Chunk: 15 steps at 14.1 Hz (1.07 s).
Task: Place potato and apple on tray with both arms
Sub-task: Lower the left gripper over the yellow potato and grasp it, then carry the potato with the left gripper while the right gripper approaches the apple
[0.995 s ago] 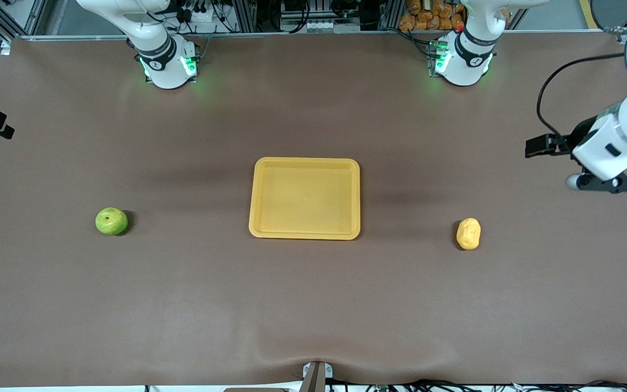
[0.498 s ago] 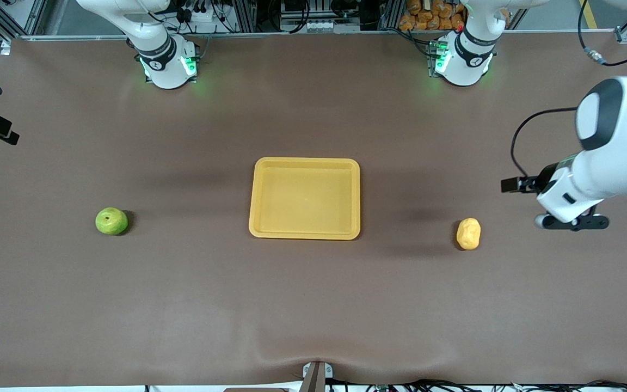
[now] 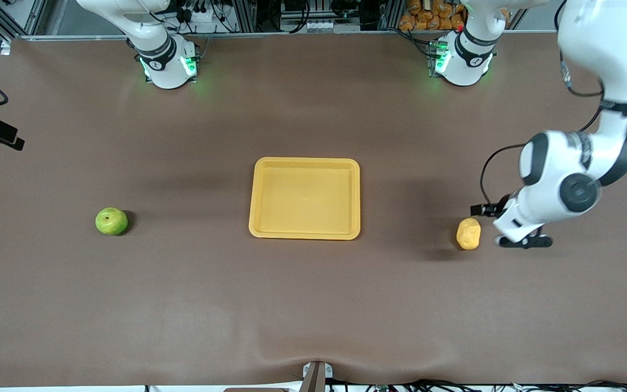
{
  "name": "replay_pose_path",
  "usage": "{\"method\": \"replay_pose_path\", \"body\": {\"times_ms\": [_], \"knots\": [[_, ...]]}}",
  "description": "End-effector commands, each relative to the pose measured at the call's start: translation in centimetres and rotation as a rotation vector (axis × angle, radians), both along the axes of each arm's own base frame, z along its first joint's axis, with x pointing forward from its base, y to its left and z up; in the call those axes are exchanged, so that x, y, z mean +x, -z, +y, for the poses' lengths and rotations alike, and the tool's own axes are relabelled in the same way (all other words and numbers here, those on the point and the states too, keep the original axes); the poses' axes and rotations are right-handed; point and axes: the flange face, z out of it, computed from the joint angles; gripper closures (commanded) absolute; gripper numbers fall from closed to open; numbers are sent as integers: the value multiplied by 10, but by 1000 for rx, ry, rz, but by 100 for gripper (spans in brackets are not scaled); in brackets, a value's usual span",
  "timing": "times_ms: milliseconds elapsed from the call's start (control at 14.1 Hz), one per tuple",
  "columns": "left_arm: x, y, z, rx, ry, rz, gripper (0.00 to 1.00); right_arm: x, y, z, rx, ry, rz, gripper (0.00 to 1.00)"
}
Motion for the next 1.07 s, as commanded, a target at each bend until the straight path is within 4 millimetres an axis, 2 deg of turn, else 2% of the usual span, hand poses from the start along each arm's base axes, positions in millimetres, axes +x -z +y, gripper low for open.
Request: {"method": "replay_pose_path", "body": {"times_ms": [0,142,498,640,711,782,995], "knots": [[10,42,-7,13,9,-22,0,11,7,2,-7,4,3,0],[6,68,-19,28,-5,-18,0,25,28,4,-16,-4,24,0],[11,72,-26,57,-22,-78,0,27,32,3,-11,-3,28,0],[16,68,-28,54,-38,-99,43,28,35,3,-11,-3,34,0],[19,65,-29,53,-37,-109,56,29,37,4,-12,-8,38,0],[23,63,-31,50,-38,-116,61,31,41,5,-12,-9,44,0],[36,50,-38,48,-85,-155,61,36,52,4,-13,-10,61,0]]}}
